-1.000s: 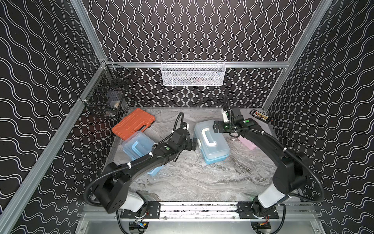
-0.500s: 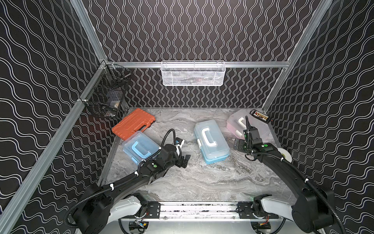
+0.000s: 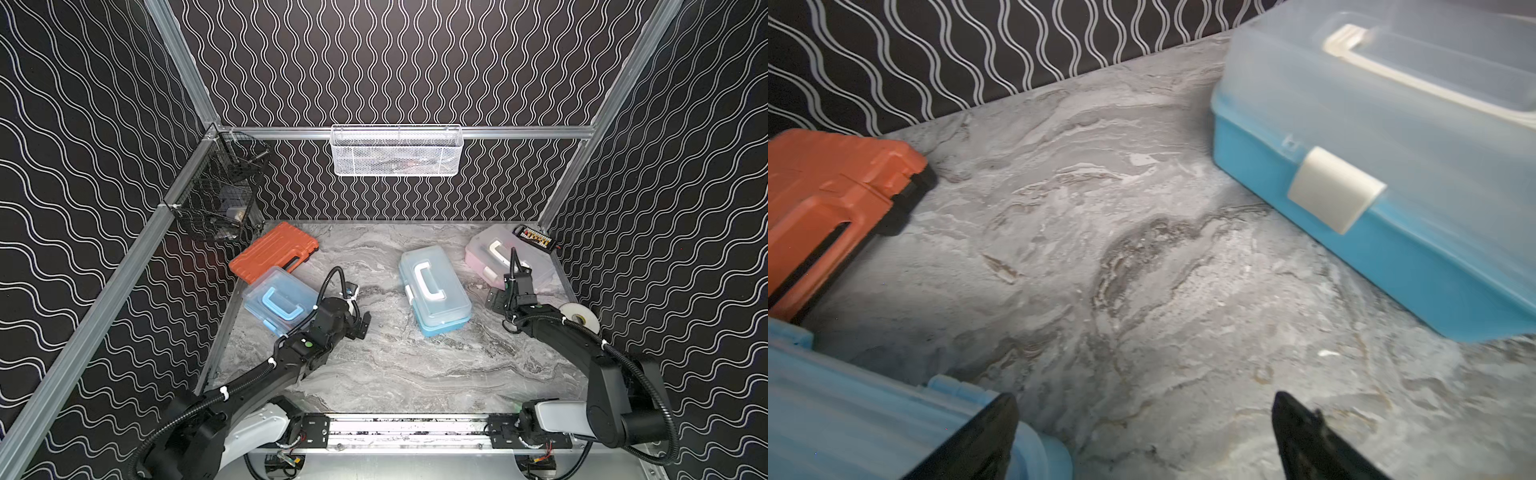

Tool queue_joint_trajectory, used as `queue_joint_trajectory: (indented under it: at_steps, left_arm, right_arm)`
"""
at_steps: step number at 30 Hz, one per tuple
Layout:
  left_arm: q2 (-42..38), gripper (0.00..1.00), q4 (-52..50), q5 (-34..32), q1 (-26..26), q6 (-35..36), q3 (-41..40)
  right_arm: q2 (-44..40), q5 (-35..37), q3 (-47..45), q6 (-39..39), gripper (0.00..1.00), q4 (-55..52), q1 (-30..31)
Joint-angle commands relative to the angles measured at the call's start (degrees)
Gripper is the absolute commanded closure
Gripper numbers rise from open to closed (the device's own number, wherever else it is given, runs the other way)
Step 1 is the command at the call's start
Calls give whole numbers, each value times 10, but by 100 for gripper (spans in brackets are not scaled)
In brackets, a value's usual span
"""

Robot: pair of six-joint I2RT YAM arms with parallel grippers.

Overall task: Close toolboxes
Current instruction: Reset both arms

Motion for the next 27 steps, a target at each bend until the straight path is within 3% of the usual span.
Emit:
queue_joint_trajectory:
  at_steps: [1,8,16,20,23,27]
  left_arm:
    - [9,1,57,-21,38,32,-5]
    - [78,1,231,68,139,37,-81]
    - [136,1,404,141,192,42,-115]
    - [175,1,451,174,224,33,-107]
    - [191,1,439,199,246,30,-91]
    - [197,1,492,224,276,20,-110]
  right_arm:
    - [9,6,-35,-42,1,159,-26]
    - [61,-38,-153,-94,1,491,-65]
    - [130,-134,-144,-93,1,542,-98]
    - [184,-146,-167,-101,1,656,-98]
    - [158,-142,-151,-96,1,574,-97]
    - [180,-144,-161,-104,1,636,-97]
